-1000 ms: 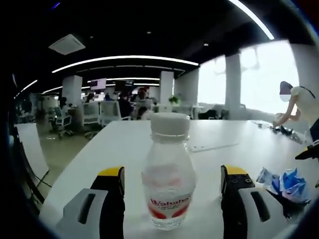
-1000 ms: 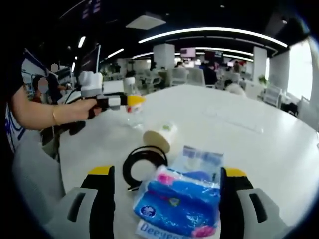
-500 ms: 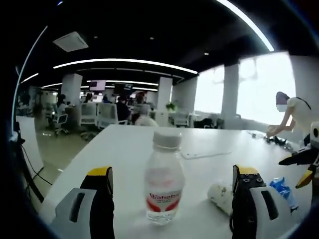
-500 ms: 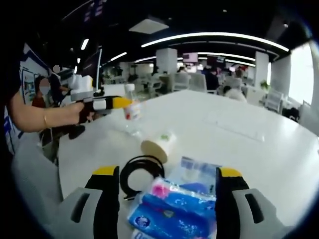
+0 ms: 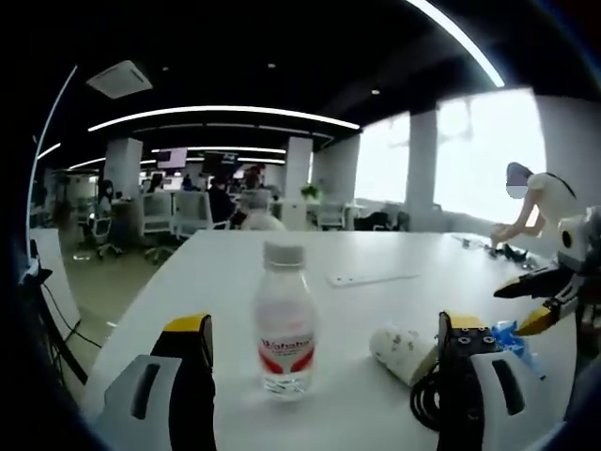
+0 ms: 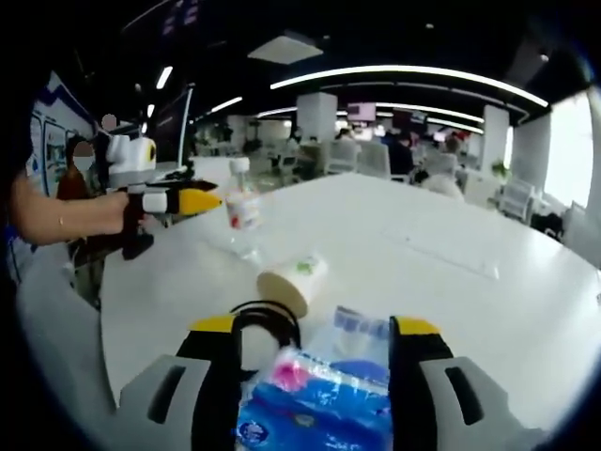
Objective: Arrange the tabletop items into an orderly group along one side of the table until the central work area is clear of visible clutter.
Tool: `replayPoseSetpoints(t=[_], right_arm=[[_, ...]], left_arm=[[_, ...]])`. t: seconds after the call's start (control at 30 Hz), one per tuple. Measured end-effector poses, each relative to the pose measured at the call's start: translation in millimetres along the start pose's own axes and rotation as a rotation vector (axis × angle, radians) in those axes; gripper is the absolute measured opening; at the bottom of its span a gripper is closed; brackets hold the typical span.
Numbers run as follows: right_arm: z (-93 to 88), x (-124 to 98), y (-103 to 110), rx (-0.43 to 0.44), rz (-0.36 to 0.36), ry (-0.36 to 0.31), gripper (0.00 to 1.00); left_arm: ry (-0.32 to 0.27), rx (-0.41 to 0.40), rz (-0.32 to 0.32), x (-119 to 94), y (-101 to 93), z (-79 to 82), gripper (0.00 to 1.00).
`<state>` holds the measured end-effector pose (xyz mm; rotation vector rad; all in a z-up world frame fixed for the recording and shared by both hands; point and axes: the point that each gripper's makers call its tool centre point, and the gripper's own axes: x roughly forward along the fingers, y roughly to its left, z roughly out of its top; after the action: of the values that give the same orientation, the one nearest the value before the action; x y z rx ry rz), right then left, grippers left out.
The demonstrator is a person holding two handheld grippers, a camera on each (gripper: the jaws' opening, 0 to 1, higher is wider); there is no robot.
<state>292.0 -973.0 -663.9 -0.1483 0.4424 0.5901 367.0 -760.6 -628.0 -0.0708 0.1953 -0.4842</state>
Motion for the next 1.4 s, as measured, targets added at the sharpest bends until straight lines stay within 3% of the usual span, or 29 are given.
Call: replayPoseSetpoints(t=[0.17,0.4,0.8,1.4], right_arm=[[0.8,11.2,-2.8,-0.006,0.0,-0.005,0.51],[2.4,29.9,1.0,-0.019,0.025,-0.017,0.45],[-7.3,60.4,9.8,-0.09,0.073,0.019,0.36],[-22.6,98.5,15.5,-0.144,0.083,0.057,0.24]], left_arm=[[0.029,0.041,0.004,-8.0,-5.6,-6.2,1.0],[0.02,0.017,-0.013,-16.2,-14.6,-7.9,0.99],[0.038,-0.001,-0.034,-25.4,-20.0,-17.0,0.98],[0.036,-0.018,-0.049,-33.9,-31.6,-22.0,0.96]])
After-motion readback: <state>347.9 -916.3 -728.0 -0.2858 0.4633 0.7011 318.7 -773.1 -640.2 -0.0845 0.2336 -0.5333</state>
